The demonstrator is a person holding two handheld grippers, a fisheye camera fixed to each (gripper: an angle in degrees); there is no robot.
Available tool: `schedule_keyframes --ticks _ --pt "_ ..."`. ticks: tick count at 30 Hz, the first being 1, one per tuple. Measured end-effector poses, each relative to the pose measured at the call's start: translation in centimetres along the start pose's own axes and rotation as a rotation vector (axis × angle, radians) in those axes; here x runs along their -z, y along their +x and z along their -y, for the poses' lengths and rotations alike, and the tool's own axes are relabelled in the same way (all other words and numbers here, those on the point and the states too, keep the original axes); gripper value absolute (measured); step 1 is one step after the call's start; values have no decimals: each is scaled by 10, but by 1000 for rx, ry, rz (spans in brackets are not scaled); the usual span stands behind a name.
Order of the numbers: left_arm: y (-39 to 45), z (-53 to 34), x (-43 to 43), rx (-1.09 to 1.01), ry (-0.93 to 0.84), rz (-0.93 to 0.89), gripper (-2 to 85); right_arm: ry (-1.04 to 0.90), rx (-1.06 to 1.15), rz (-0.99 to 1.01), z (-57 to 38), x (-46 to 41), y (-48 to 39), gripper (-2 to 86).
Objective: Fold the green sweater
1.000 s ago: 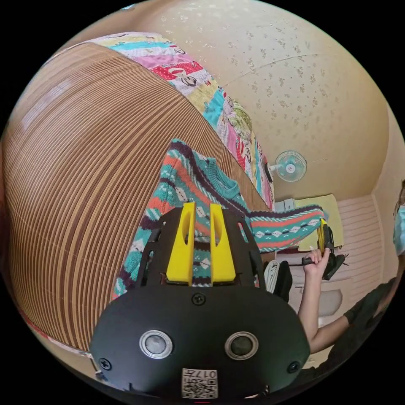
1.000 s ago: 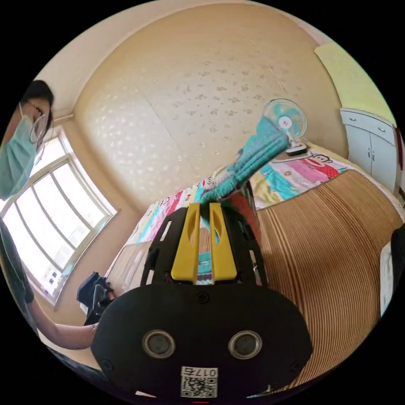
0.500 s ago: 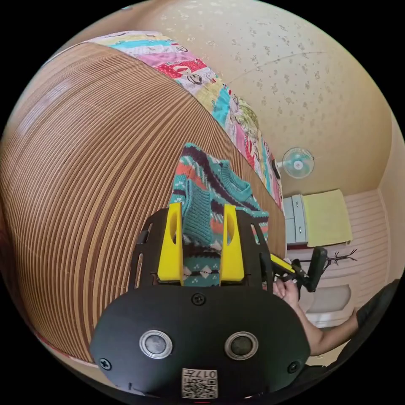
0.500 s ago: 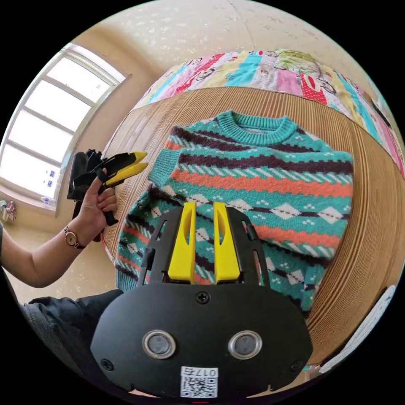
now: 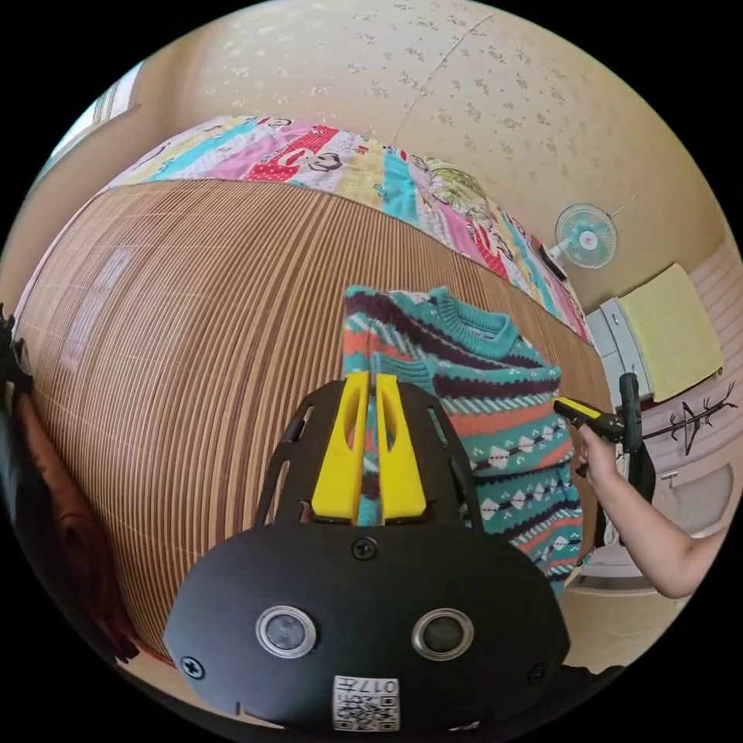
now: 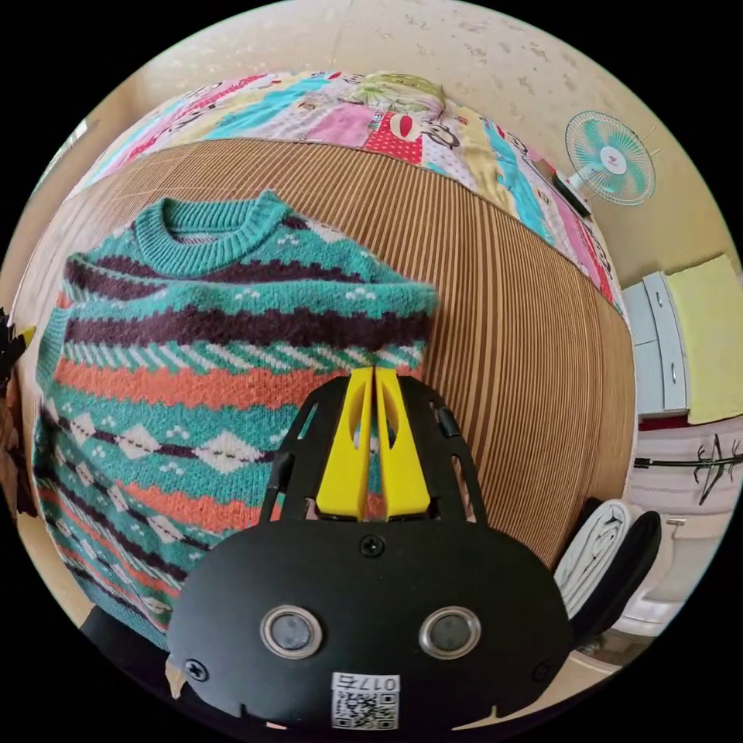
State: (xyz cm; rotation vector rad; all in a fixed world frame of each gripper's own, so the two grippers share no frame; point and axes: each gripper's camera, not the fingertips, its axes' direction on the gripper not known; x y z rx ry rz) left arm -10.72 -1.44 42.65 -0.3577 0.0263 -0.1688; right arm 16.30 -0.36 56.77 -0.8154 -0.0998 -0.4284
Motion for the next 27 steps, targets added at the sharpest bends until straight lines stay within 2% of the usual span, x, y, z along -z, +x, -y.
schedule_keyframes --ticks 2,3,4,7,9,12,17,21,23,25,27 --pt "-24 -6 17 28 2 -102 22 -73 -59 -96 9 16 11 6" --pt "-28 -10 23 21 9 -118 28 -25 -122 -144 3 39 23 5" --pt "-35 -20 35 3 4 -123 46 14 -131 -124 -3 51 29 5" --pt "-53 -58 51 -24 -119 -138 77 134 -61 118 -51 91 54 5" --pt "-65 -88 55 -12 -233 -167 96 23 -81 304 -93 83 74 6" --pt "-80 -144 62 25 -404 -119 114 -136 -131 489 -157 59 97 9" --pt "-87 -201 67 69 -602 -125 135 -310 -243 580 -241 39 135 25" --pt "-83 -197 58 7 -648 -145 129 -398 -296 624 -273 18 160 63" --pt "-91 -192 38 38 -769 -263 98 -403 -321 704 -278 3 171 93" --pt "-102 -192 28 93 -850 -294 86 -390 -299 740 -281 -9 179 116" --pt "-110 -189 29 84 -852 -334 64 -439 -237 753 -285 -28 182 124"
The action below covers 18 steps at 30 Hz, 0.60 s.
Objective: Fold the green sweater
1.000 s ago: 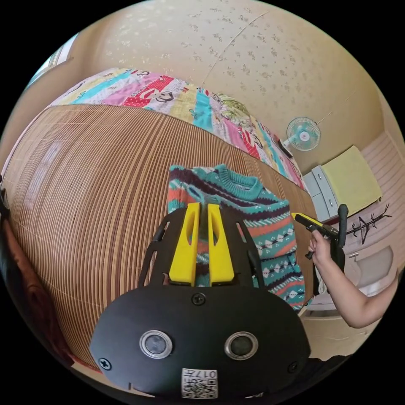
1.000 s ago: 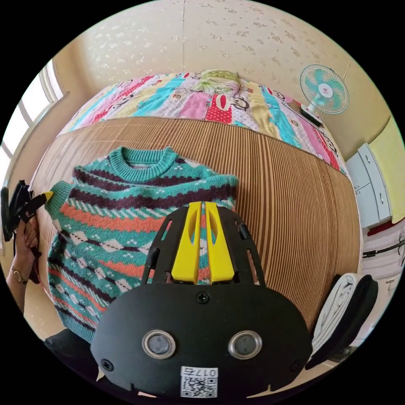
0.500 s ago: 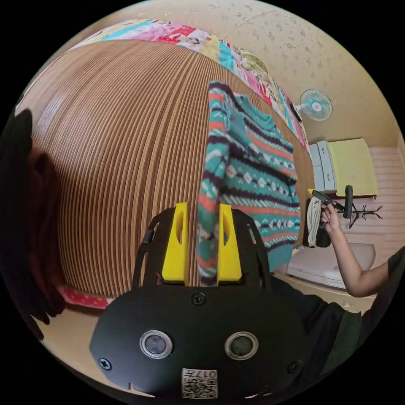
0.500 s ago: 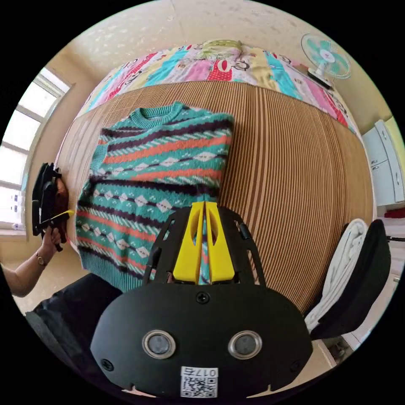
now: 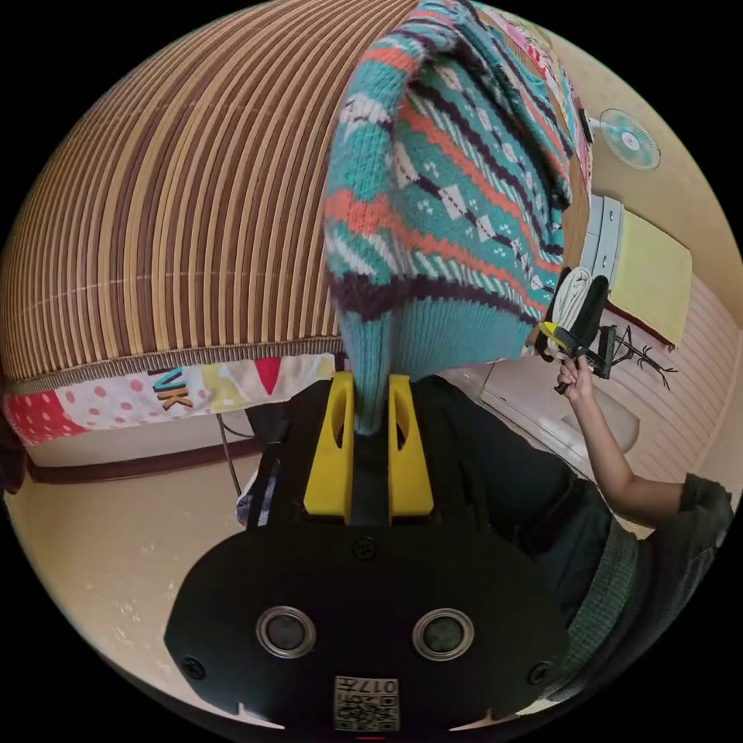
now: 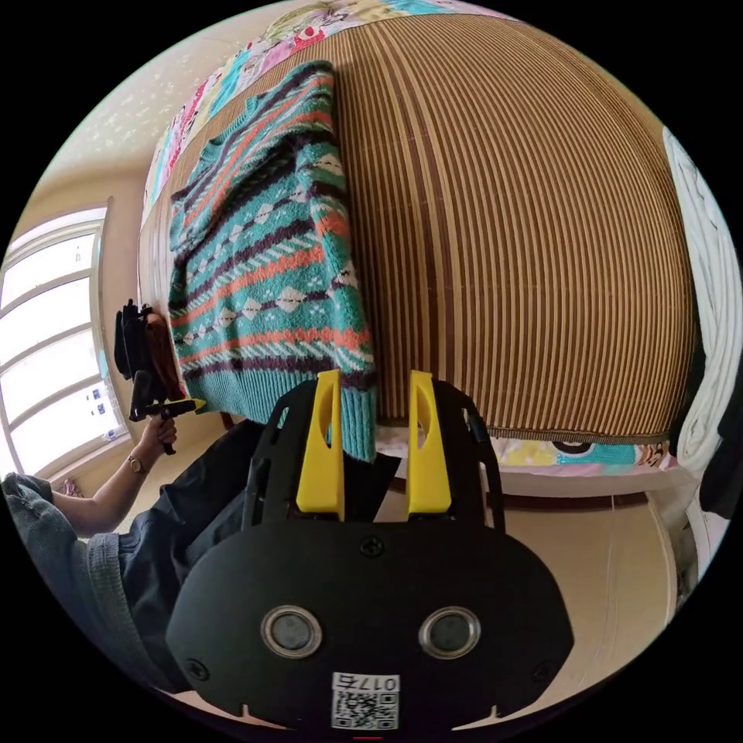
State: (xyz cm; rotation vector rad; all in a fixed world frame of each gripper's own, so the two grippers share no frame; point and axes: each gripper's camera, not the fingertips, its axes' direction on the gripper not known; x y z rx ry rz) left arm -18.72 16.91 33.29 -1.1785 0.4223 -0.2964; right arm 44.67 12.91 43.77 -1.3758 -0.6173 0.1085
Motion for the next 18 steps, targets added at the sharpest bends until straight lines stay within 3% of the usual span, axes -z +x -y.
schedule_keyframes --ticks 5,7,12,13,16,18 --pt "-14 -9 33 -57 13 -89 45 -203 122 105 -4 -44 11 108" --pt "-15 -16 44 -97 28 -136 43 -167 135 111 -12 -45 13 56" --pt "-36 -51 63 -162 -23 -322 40 4 11 476 -87 1 64 36" --pt "-48 -62 64 -139 -60 -439 40 13 -17 522 -98 7 69 35" --pt "-58 -88 85 -161 76 -785 39 218 -67 769 -141 46 76 30" --pt "-56 -89 102 -208 211 -938 39 465 -75 959 -146 70 75 27"
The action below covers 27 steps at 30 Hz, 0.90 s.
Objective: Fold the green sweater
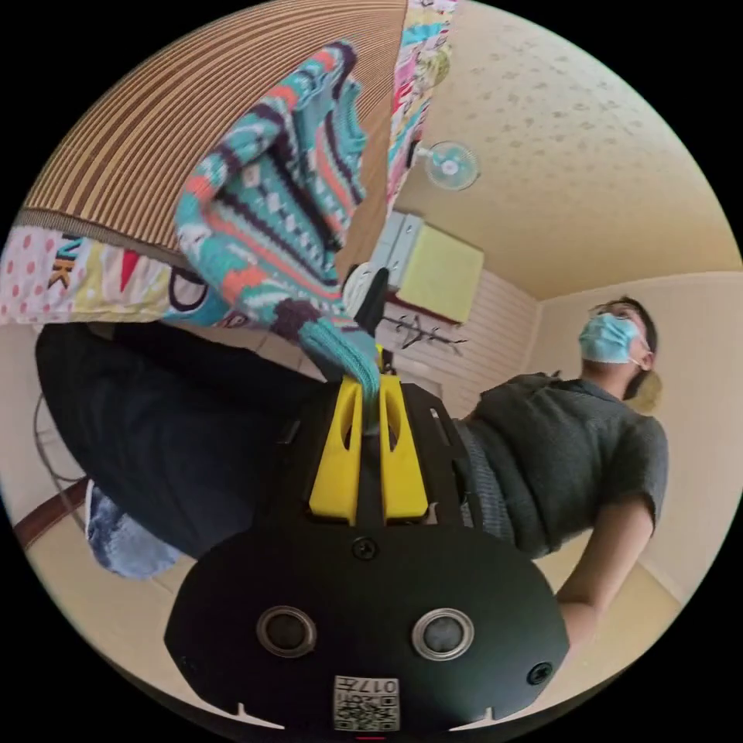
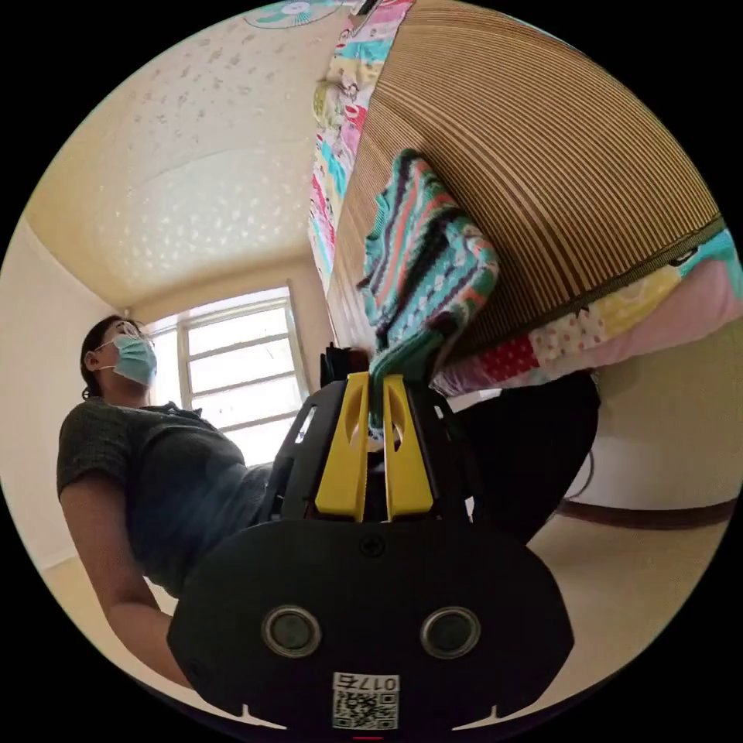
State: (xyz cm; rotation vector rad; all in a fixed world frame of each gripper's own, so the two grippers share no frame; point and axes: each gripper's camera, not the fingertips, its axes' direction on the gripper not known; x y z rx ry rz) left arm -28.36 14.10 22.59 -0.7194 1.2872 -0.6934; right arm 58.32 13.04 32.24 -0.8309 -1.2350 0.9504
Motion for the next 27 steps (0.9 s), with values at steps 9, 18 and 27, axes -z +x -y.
schedule_keyframes --ticks 9,18,27 --pt "0 171 16 -132 481 27 41 328 -61 162 149 -84 55 25" --pt "-67 278 21 68 619 270 43 215 -52 -385 262 -156 61 32" --pt "-49 238 38 -154 653 164 183 182 258 -799 242 -204 -23 114"
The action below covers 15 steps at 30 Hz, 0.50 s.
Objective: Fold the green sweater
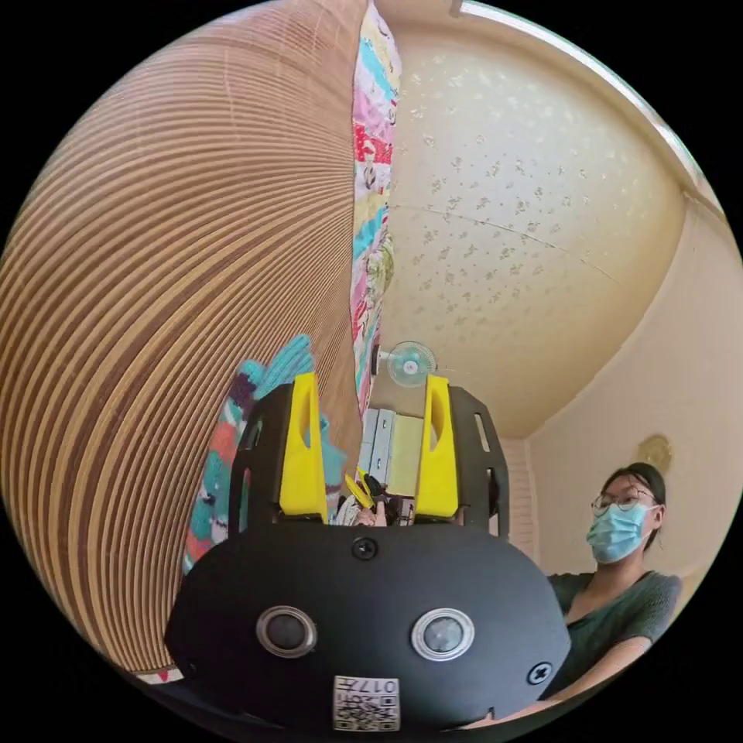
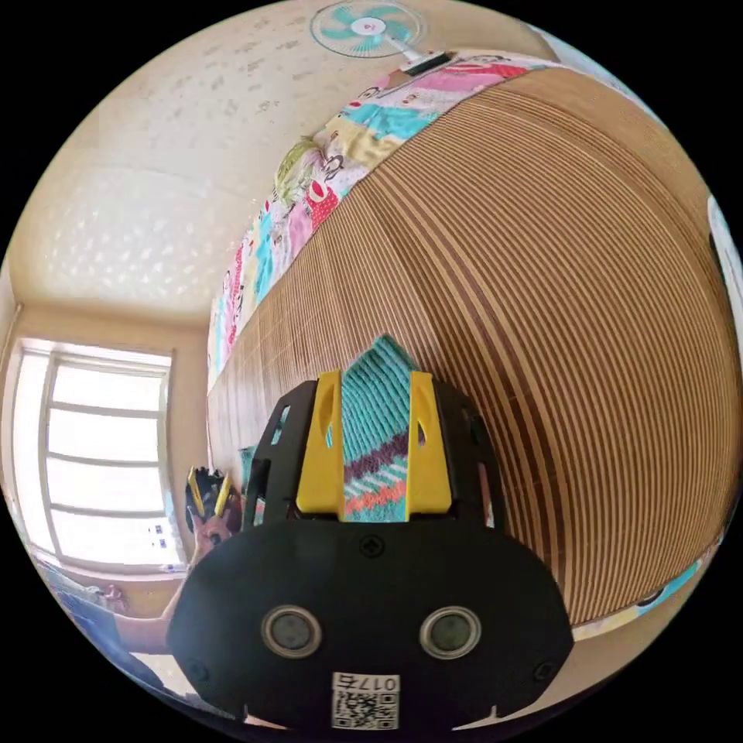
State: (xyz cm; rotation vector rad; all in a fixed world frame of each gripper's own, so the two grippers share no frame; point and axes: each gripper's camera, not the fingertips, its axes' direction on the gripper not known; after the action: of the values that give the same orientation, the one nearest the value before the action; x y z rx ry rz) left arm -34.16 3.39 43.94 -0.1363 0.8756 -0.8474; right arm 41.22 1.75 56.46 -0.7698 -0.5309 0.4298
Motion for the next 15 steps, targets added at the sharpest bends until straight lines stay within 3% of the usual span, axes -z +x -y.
schedule_keyframes --ticks 4,7,11,15 --pt "8 -66 39 -26 6 370 216 28 247 -110 -33 12 -76 101" --pt "-14 -119 51 51 27 565 234 -88 377 -121 -69 -20 -128 83" --pt "-54 -169 37 160 26 492 233 -229 424 -54 -110 -75 -178 63" --pt "-77 -191 13 233 26 372 214 -173 501 -143 -137 -108 -213 21"
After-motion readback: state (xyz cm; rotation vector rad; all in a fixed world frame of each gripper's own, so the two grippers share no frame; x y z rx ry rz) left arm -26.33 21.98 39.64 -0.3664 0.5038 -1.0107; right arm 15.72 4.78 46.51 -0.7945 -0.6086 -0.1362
